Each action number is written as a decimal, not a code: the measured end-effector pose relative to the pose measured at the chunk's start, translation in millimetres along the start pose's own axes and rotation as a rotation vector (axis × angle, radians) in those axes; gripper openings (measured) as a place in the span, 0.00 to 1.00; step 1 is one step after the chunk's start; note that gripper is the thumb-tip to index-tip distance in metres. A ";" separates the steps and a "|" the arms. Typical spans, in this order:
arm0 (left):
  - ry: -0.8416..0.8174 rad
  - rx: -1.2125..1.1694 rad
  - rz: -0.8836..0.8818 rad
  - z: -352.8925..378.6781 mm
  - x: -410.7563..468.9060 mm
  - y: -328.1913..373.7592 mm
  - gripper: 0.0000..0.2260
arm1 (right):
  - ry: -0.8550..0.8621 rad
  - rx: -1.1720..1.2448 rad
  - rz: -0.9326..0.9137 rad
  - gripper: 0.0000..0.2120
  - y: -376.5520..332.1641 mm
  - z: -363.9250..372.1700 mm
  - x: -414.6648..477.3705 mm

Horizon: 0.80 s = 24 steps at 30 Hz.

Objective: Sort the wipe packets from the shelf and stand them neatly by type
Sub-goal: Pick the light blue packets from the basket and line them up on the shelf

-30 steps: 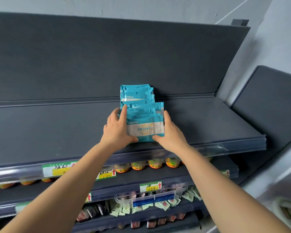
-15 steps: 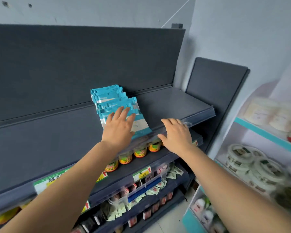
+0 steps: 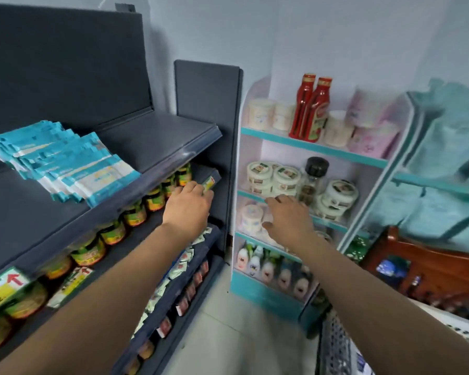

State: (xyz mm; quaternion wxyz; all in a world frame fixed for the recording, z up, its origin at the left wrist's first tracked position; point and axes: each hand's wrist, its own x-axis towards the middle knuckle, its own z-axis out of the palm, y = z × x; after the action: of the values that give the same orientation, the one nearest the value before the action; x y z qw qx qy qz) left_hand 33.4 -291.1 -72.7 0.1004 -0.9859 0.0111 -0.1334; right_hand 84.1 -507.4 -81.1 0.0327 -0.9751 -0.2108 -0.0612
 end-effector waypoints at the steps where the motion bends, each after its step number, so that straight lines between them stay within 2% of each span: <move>1: -0.006 -0.008 0.038 0.6 0.2 17.0 0.16 | -0.009 0.007 0.034 0.24 14.1 0.5 -14.0; 7: -0.086 -0.067 0.209 2.8 -2.6 128.3 0.19 | -0.070 0.002 0.215 0.26 98.3 2.6 -110.5; 12: -0.099 -0.122 0.325 -3.2 -27.2 235.0 0.17 | -0.122 -0.037 0.340 0.20 169.4 4.9 -203.4; 18: -0.133 -0.202 0.416 -0.5 -65.3 354.7 0.15 | -0.220 -0.029 0.438 0.20 247.0 18.3 -302.6; 24: -0.252 -0.208 0.538 10.5 -87.5 450.0 0.15 | -0.299 0.003 0.571 0.19 304.1 38.8 -373.0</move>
State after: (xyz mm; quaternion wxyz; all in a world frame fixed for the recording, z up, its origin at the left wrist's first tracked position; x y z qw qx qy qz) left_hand -45.9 -725.6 -195.7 0.0312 -0.9614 0.2725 0.0228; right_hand -122.7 -932.2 -180.7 0.0189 -0.9929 0.0687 0.0949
